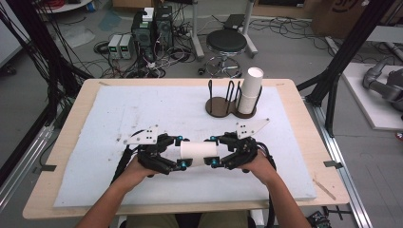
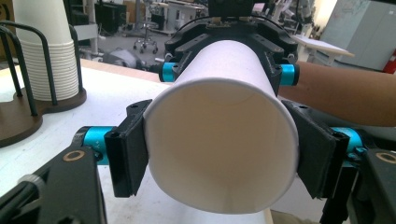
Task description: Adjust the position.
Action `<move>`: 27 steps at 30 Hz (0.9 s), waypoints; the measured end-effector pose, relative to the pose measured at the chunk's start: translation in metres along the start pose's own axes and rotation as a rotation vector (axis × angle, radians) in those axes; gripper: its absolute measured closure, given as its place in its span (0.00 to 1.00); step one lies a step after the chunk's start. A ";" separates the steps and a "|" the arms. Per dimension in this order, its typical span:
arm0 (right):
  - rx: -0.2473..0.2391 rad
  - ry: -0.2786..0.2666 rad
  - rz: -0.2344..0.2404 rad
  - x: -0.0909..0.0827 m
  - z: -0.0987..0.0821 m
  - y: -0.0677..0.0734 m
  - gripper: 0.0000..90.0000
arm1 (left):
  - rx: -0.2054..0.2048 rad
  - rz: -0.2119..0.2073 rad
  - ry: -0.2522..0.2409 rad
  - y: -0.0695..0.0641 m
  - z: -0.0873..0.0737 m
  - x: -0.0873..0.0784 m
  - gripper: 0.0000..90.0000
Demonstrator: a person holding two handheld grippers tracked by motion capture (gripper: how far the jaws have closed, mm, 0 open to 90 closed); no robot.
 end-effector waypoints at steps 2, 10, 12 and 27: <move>0.004 0.001 -0.005 0.001 0.001 0.000 0.39 | -0.007 0.000 0.008 0.000 0.001 0.000 0.32; 0.015 0.010 -0.066 -0.004 0.006 0.000 0.23 | 0.009 0.027 0.065 0.004 0.002 -0.005 0.32; 0.009 0.028 -0.085 -0.006 0.007 0.001 0.23 | 0.021 0.036 0.097 0.005 0.004 -0.007 0.32; -0.127 0.262 -0.191 0.000 0.015 -0.001 0.23 | 0.150 0.065 0.372 0.008 0.018 -0.007 0.31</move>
Point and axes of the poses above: each handheld gripper's, and its own axes: x roughly forward along the jaws, z roughly out of its top, y roughly to its left, the point moved 8 cm from there along x, roughly forward along the jaws, and after that the axes turned 10 degrees about z, right-handed, at the moved point
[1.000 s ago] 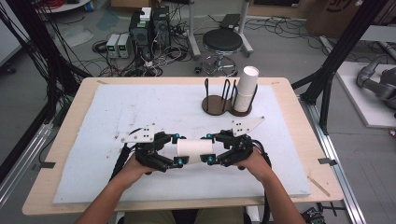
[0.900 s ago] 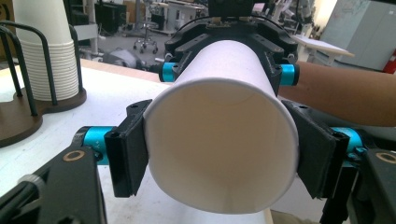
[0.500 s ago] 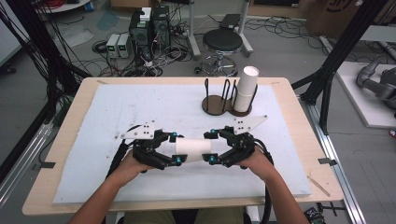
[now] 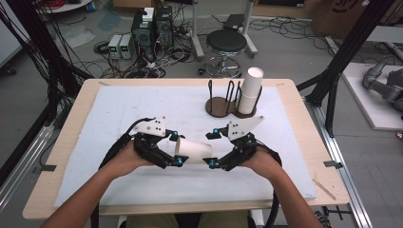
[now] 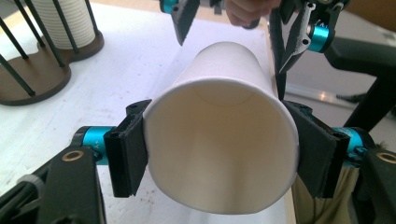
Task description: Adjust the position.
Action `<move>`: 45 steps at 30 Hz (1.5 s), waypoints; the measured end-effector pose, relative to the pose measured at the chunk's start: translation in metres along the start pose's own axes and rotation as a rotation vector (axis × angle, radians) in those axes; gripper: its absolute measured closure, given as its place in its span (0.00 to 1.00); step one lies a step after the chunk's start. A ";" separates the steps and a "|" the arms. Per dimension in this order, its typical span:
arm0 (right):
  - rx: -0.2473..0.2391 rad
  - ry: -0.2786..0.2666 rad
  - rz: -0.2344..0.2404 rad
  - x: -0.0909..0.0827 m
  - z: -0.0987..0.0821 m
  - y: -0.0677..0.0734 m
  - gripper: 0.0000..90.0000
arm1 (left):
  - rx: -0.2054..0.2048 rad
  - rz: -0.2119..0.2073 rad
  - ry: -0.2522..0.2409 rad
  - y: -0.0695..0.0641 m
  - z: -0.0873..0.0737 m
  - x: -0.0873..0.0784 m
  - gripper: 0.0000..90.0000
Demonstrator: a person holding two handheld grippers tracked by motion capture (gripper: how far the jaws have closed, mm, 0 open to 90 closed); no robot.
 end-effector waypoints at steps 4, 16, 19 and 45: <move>-0.024 0.040 -0.005 0.003 0.003 -0.001 0.23 | 0.020 -0.005 0.043 0.000 0.005 0.000 0.31; -0.079 0.182 -0.007 0.016 0.002 -0.002 0.23 | 0.049 -0.005 0.176 0.004 0.005 0.004 0.31; -0.095 0.217 -0.011 0.019 0.002 -0.004 0.23 | 0.068 -0.006 0.207 0.003 0.005 0.004 0.31; -0.128 0.419 0.034 0.054 -0.005 -0.005 0.28 | 0.127 0.001 0.285 0.000 0.000 0.012 0.31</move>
Point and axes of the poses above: each handheld gripper's, and its own axes: x roughly forward along the jaws, z roughly out of its top, y roughly to its left, the point moved 8 cm from there along x, roughly forward along the jaws, and after that the axes turned 10 degrees about z, right-handed, at the moved point
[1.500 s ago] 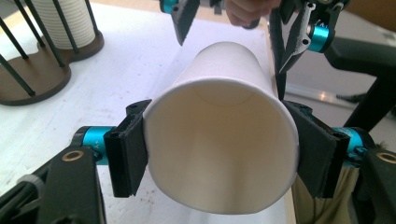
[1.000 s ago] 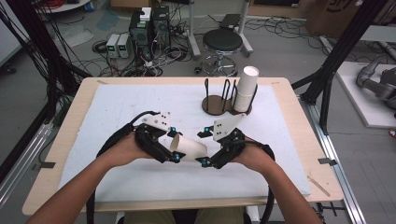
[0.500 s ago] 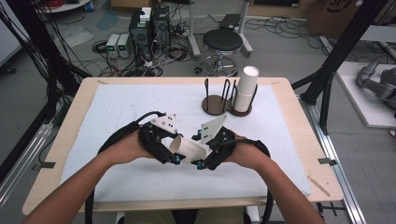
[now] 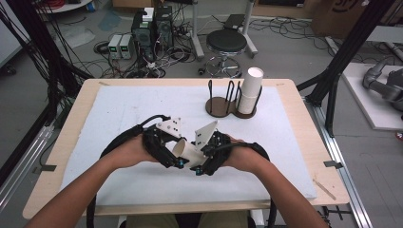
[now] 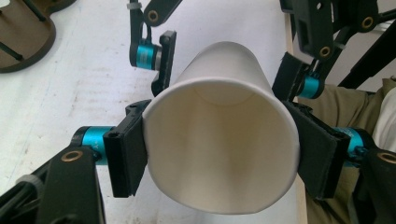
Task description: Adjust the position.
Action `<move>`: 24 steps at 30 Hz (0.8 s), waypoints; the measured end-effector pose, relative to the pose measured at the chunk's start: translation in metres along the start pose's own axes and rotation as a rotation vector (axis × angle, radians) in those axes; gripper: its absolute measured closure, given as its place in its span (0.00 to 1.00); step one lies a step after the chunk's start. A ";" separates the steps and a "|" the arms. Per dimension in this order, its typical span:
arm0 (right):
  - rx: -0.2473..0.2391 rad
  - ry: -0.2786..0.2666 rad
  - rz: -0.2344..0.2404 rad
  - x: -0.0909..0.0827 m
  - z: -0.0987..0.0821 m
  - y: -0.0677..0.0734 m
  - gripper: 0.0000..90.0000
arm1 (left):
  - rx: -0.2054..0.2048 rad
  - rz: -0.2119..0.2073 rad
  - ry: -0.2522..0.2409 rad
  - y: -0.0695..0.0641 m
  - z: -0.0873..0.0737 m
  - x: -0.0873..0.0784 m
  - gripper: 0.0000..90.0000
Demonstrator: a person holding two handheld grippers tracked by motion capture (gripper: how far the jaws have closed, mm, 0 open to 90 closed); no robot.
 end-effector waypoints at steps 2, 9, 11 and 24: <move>0.003 0.008 0.005 0.002 0.001 0.001 0.28 | -0.001 0.000 0.001 0.000 0.000 0.001 0.31; 0.005 0.025 0.004 0.006 0.000 0.000 0.34 | 0.002 0.004 0.009 -0.001 0.000 0.004 0.31; 0.005 0.026 0.003 0.006 0.000 0.000 0.34 | 0.001 0.003 0.010 -0.001 0.000 0.004 0.31; 0.050 0.035 0.006 0.010 -0.001 0.002 0.38 | -0.006 0.012 0.008 -0.003 0.001 0.006 0.31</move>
Point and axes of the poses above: each handheld gripper's, and its own axes: x roughly forward along the jaws, z roughly out of its top, y roughly to its left, the point moved 8 cm from there along x, roughly forward along the jaws, and after that the axes turned 10 degrees about z, right-handed, at the moved point
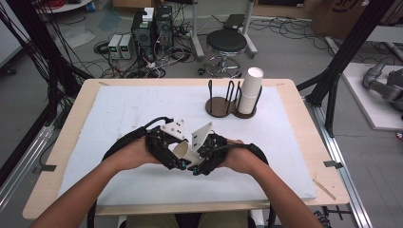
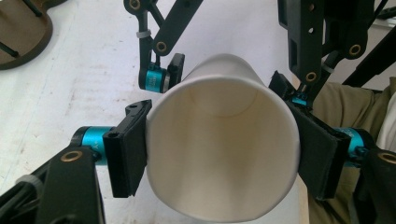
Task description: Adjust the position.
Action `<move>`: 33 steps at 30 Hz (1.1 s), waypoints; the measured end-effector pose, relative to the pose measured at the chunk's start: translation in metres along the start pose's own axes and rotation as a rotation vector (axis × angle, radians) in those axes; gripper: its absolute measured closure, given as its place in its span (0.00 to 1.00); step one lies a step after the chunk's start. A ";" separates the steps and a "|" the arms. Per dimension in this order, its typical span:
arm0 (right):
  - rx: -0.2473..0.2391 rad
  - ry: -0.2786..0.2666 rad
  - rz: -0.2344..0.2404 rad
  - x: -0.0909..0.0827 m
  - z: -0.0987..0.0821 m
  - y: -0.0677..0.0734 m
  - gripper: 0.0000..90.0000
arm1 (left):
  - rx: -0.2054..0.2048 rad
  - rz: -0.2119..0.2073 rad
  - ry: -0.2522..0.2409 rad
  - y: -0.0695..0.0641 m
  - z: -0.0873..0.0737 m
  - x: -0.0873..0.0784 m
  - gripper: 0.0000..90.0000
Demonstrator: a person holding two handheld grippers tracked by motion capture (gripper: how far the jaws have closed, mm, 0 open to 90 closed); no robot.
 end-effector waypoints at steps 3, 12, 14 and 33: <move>0.003 -0.018 0.004 0.000 -0.001 0.000 0.39 | -0.010 -0.004 -0.028 0.000 0.001 0.000 0.29; 0.083 -0.136 0.016 0.002 -0.018 0.000 0.39 | -0.199 -0.003 -0.185 0.011 -0.001 -0.014 0.22; 0.109 -0.176 0.010 0.001 -0.024 -0.002 0.39 | -0.239 0.010 -0.248 0.014 -0.002 -0.020 0.22; 0.213 -0.507 -0.207 -0.027 -0.055 -0.014 0.39 | -0.427 0.219 -0.572 0.044 -0.032 -0.042 0.20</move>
Point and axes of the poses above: each handheld gripper's, and its own axes: x roughly forward along the jaws, z roughly out of its top, y roughly to its left, the point moved 8 cm from there along x, roughly forward along the jaws, and after that the axes turned 10 degrees about z, right-handed, at the moved point
